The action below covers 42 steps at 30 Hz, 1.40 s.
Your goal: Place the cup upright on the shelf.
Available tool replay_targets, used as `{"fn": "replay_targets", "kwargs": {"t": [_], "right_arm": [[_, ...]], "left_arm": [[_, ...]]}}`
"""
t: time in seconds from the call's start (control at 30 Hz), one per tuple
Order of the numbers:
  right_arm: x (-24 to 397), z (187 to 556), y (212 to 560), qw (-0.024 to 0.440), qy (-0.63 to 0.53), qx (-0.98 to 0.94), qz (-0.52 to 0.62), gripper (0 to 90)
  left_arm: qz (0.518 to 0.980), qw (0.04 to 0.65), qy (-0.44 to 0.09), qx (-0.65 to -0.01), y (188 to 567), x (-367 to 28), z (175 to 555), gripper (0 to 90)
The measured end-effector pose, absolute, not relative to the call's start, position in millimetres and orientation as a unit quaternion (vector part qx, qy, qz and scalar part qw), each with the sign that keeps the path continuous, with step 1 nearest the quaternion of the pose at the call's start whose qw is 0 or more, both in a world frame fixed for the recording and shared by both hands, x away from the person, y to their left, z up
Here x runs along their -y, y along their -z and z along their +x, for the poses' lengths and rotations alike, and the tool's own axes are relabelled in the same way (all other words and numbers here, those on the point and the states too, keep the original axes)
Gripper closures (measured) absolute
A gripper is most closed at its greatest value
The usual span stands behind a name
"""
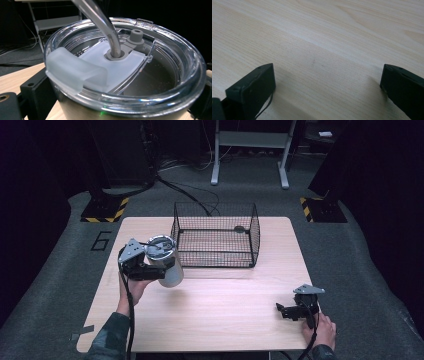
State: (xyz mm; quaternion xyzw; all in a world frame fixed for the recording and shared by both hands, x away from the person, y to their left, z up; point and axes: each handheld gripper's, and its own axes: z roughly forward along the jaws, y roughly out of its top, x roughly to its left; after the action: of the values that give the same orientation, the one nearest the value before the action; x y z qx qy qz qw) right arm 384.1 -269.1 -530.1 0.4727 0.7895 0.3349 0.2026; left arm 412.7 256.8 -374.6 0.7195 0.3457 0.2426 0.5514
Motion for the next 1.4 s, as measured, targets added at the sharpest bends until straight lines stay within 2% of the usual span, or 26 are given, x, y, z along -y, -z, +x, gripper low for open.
{"fn": "replay_targets", "kwargs": {"t": [1.4], "right_arm": [[269.2,384.3,530.2,0.202,-0.335,-0.790,0.472,0.0]], "left_arm": [[0.743,0.560,-0.220,-0.293,339.8,-198.1,444.4,3.8]]}}
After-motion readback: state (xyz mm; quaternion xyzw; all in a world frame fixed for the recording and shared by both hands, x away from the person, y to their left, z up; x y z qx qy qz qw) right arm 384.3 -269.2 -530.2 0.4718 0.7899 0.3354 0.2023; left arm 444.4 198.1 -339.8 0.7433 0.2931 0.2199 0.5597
